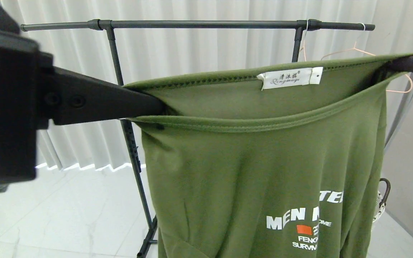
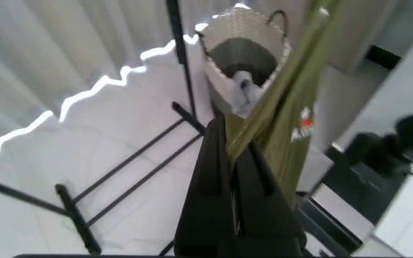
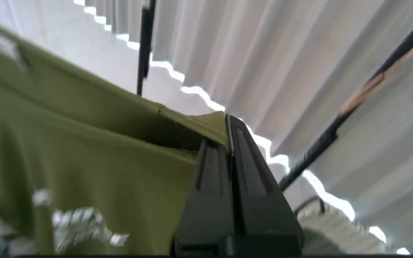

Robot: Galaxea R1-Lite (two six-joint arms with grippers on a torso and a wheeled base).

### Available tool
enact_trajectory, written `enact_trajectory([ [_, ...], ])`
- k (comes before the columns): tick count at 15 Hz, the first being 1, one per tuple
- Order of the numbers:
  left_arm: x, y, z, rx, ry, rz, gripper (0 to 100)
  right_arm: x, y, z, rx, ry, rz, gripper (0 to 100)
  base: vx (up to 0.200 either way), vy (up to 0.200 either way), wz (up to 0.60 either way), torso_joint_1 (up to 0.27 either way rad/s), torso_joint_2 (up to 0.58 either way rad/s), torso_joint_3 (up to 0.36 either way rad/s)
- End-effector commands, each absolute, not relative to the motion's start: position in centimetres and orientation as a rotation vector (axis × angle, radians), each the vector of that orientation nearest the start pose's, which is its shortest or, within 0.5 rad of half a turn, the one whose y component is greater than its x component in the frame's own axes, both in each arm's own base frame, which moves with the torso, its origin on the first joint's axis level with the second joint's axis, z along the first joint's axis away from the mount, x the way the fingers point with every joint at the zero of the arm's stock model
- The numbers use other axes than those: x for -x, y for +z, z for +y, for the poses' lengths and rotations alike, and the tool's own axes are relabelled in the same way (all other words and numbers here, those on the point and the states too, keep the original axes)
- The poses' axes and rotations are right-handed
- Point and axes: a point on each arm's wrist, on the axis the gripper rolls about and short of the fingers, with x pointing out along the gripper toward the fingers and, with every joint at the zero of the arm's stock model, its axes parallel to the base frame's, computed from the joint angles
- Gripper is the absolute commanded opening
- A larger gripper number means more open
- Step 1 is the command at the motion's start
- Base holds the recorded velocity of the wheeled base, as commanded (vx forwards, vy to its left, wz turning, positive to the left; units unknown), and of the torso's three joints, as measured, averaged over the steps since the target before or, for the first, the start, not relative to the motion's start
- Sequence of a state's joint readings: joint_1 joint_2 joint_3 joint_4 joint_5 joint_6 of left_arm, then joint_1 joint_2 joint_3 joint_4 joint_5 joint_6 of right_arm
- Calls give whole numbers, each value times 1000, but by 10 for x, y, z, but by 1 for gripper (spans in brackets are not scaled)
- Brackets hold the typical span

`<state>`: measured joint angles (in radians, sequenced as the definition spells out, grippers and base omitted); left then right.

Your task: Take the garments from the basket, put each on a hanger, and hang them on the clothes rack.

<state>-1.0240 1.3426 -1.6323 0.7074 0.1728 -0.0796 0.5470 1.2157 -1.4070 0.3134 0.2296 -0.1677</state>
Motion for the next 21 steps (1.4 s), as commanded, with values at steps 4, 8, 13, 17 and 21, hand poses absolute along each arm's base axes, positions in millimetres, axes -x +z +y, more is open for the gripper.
enact_trajectory([
  [4, -57, 376, -137, -181, -1003, 347, 0, -153, 372, 112, 165, 843, 56, 0, 0, 0, 0, 0, 0, 0],
  [8, -52, 377, -138, -188, -1034, 344, 0, -152, 375, 112, 167, 841, 51, 0, 0, 0, 0, 0, 0, 0],
  [13, -53, 375, -135, -194, -1008, 340, 0, -149, 372, 107, 181, 791, 113, 0, 0, 0, 0, 0, 0, 0],
  [17, -95, 382, -140, -240, -800, 311, 0, -135, 395, 88, 169, 706, 121, 0, 0, 0, 0, 0, 0, 0],
  [21, -118, 388, -151, -222, -730, 312, 0, -108, 394, 71, 124, 699, 184, 0, 0, 0, 0, 0, 0, 0],
])
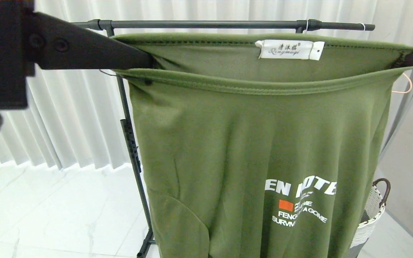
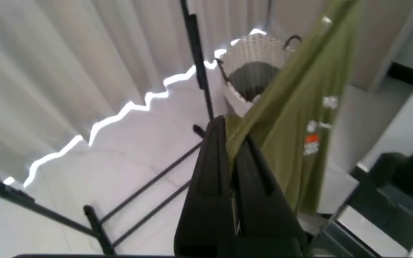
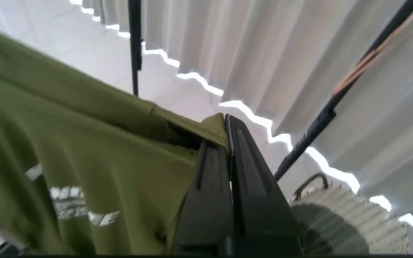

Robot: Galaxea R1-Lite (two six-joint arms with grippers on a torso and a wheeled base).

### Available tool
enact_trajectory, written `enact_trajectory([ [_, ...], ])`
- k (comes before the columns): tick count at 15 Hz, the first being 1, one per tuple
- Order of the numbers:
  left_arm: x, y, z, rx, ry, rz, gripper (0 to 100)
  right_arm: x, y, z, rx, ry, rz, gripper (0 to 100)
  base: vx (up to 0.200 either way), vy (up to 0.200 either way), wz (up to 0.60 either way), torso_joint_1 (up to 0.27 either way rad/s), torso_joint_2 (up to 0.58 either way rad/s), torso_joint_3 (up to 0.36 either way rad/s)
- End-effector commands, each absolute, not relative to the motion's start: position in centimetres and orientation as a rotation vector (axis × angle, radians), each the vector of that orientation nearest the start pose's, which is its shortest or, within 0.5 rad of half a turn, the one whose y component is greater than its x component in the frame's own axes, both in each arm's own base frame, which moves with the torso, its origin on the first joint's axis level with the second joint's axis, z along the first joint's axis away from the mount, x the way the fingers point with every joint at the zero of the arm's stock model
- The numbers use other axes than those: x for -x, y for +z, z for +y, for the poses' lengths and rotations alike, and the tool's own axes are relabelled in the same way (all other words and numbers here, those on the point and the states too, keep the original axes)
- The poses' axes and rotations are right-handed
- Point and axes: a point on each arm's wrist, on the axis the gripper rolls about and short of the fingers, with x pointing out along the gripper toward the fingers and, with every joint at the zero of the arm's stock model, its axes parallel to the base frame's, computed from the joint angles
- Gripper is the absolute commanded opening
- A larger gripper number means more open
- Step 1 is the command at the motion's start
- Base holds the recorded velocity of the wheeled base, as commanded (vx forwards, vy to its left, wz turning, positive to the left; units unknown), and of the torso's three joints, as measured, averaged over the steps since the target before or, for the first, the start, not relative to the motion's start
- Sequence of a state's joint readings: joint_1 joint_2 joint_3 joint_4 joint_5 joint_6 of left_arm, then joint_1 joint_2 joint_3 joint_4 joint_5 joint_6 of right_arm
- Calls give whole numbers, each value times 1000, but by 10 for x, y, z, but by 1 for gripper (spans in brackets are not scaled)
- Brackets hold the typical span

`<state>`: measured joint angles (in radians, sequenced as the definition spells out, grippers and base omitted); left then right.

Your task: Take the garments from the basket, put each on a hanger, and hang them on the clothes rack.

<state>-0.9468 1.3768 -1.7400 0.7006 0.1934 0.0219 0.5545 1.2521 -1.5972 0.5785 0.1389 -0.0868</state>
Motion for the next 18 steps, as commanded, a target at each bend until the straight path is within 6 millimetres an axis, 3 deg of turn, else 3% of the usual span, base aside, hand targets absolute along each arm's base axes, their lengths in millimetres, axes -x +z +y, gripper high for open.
enact_trajectory([
  [1, -120, 383, -154, -231, -729, 330, 0, -103, 387, 67, 129, 698, 214, 0, 0, 0, 0, 0, 0, 0],
  [5, -123, 371, -160, -254, -733, 367, 0, -96, 369, 63, 140, 697, 266, 0, 0, 0, 0, 0, 0, 0],
  [8, -128, 368, -170, -243, -745, 340, 0, -99, 369, 65, 141, 697, 262, 0, 0, 0, 0, 0, 0, 0],
  [14, -126, 369, -172, -240, -756, 334, 0, -99, 369, 65, 140, 697, 266, 0, 0, 0, 0, 0, 0, 0],
  [15, -126, 369, -172, -240, -756, 334, 0, -99, 368, 65, 143, 697, 272, 100, 0, 0, 0, 0, 0, 0],
  [18, -126, 370, -172, -233, -756, 322, 0, -96, 365, 63, 146, 700, 285, 100, 0, 0, 0, 0, 0, 0],
])
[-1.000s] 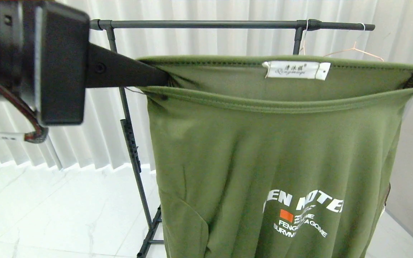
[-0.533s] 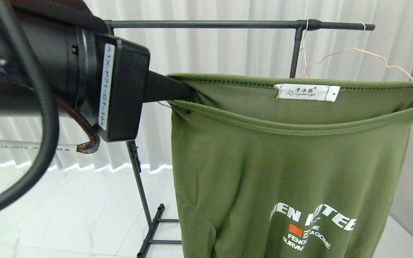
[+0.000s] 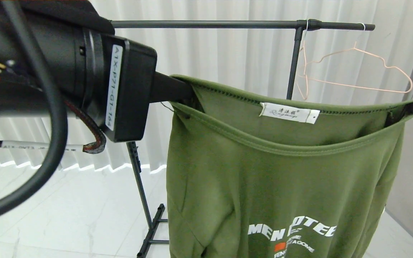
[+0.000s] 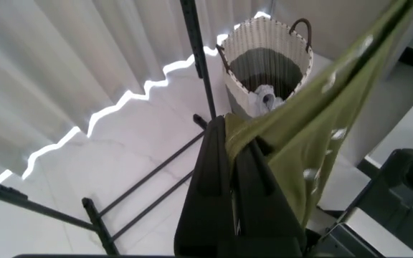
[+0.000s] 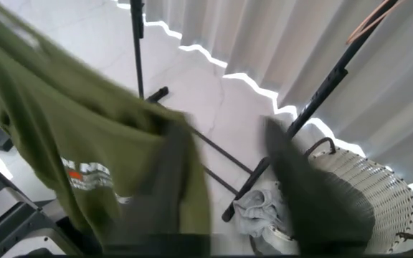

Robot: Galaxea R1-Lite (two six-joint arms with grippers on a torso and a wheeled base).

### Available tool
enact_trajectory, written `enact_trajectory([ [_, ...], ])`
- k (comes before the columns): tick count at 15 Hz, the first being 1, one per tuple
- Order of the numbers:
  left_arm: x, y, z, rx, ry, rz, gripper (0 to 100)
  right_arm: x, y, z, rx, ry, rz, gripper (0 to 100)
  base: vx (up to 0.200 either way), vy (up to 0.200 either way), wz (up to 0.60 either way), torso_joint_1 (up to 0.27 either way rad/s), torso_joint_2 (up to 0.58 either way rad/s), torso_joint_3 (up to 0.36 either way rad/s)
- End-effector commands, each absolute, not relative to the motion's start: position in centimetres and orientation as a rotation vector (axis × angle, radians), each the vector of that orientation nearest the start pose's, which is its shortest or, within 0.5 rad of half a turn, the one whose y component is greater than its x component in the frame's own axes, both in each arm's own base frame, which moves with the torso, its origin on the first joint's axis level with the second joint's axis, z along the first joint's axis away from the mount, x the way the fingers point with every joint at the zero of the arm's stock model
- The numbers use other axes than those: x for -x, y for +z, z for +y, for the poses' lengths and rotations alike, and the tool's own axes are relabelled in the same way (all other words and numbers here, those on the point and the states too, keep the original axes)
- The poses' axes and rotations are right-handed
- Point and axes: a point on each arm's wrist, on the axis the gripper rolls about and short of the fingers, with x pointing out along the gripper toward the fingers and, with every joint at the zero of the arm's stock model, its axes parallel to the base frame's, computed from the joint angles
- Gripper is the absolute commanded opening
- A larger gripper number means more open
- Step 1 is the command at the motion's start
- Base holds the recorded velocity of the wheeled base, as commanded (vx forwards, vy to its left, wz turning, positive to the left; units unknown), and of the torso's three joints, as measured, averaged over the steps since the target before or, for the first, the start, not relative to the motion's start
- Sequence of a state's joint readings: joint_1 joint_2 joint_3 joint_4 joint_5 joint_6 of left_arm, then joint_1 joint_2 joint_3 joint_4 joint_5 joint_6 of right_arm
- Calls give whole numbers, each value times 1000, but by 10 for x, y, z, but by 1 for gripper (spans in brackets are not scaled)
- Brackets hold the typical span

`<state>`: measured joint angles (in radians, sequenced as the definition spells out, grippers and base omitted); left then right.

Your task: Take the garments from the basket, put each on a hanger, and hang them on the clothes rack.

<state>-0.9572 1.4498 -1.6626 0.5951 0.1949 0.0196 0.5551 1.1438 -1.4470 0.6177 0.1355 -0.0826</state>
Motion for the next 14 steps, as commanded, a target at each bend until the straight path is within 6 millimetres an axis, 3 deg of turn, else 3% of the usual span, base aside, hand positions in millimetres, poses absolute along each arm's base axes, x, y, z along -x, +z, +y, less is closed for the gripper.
enact_trajectory([
  [1, -127, 371, -172, -226, -755, 311, 0, -94, 363, 62, 149, 702, 287, 100, 0, 0, 0, 0, 0, 0],
  [7, -133, 367, -172, -250, -652, 317, 0, -81, 360, 55, 139, 726, 272, 100, 0, 0, 0, 0, 0, 0],
  [8, -132, 367, -170, -251, -651, 314, 0, -84, 356, 54, 144, 685, 292, 100, 0, 0, 0, 0, 0, 0],
  [11, -128, 370, -160, -251, -636, 301, 0, -95, 336, 38, 263, 323, 456, 100, 0, 0, 0, 0, 0, 0],
  [14, -131, 364, -141, -262, -560, 314, 0, -98, 327, 29, 289, 198, 510, 100, 0, 0, 0, 0, 0, 0],
])
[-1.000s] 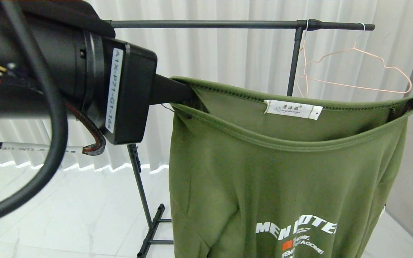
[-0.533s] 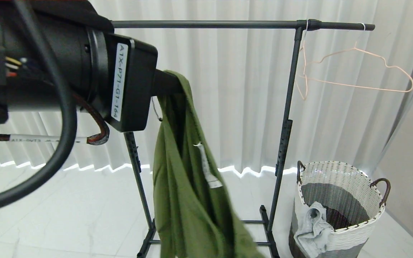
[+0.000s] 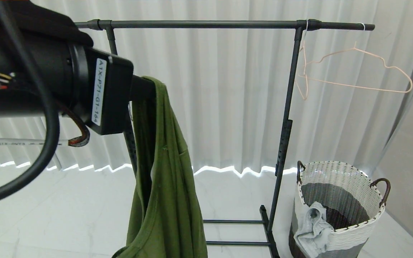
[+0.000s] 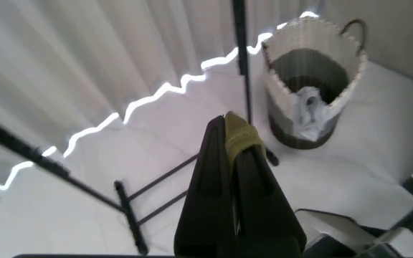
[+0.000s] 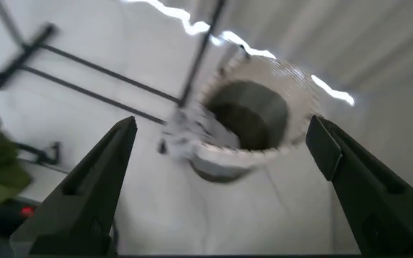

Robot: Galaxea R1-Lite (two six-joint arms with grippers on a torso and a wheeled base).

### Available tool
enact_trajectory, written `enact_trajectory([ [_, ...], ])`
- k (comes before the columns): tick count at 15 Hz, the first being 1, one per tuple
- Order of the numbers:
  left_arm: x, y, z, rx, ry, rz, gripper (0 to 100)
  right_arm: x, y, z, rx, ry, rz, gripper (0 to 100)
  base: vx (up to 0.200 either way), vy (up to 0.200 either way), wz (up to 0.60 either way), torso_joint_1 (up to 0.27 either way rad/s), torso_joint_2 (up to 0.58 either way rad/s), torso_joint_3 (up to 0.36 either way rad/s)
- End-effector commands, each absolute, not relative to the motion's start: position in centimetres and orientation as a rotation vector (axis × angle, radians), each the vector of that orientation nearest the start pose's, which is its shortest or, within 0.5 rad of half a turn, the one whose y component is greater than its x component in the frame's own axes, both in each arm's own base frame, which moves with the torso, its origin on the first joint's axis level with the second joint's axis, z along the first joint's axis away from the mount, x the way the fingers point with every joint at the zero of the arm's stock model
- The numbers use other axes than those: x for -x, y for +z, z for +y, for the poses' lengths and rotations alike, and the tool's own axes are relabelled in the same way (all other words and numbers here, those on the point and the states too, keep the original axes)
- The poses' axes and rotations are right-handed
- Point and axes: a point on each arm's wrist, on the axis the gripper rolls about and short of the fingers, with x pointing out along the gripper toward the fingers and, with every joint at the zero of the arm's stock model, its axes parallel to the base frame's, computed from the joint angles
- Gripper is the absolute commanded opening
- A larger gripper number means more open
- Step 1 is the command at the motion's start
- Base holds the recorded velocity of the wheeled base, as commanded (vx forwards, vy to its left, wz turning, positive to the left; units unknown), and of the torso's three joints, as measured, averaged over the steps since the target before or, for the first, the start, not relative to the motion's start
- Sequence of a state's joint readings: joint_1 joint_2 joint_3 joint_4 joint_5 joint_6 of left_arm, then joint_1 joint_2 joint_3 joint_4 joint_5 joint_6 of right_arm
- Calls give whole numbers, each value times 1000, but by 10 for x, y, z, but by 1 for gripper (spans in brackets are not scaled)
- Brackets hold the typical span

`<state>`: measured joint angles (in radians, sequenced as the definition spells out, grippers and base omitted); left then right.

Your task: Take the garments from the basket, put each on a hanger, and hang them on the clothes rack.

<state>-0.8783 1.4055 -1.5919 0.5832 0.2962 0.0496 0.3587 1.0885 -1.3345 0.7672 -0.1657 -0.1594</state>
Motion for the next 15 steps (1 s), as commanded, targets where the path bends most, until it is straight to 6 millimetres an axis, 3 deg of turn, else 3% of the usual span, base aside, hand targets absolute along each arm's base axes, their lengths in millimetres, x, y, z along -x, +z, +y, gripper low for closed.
enact_trajectory([
  [1, -130, 364, -137, -273, -553, 311, 0, -98, 324, 27, 316, 155, 523, 100, 0, 0, 0, 0, 0, 0],
  [6, -131, 362, -134, -278, -537, 318, 0, -102, 321, 20, 334, 70, 530, 100, 0, 0, 0, 0, 0, 0],
  [9, -131, 360, -131, -278, -530, 322, 0, -104, 319, 20, 309, 52, 513, 100, 0, 0, 0, 58, -219, -216],
  [15, -130, 360, -130, -276, -530, 319, 0, -106, 318, 20, 302, 50, 504, 100, 0, 0, 0, 166, -487, -286],
])
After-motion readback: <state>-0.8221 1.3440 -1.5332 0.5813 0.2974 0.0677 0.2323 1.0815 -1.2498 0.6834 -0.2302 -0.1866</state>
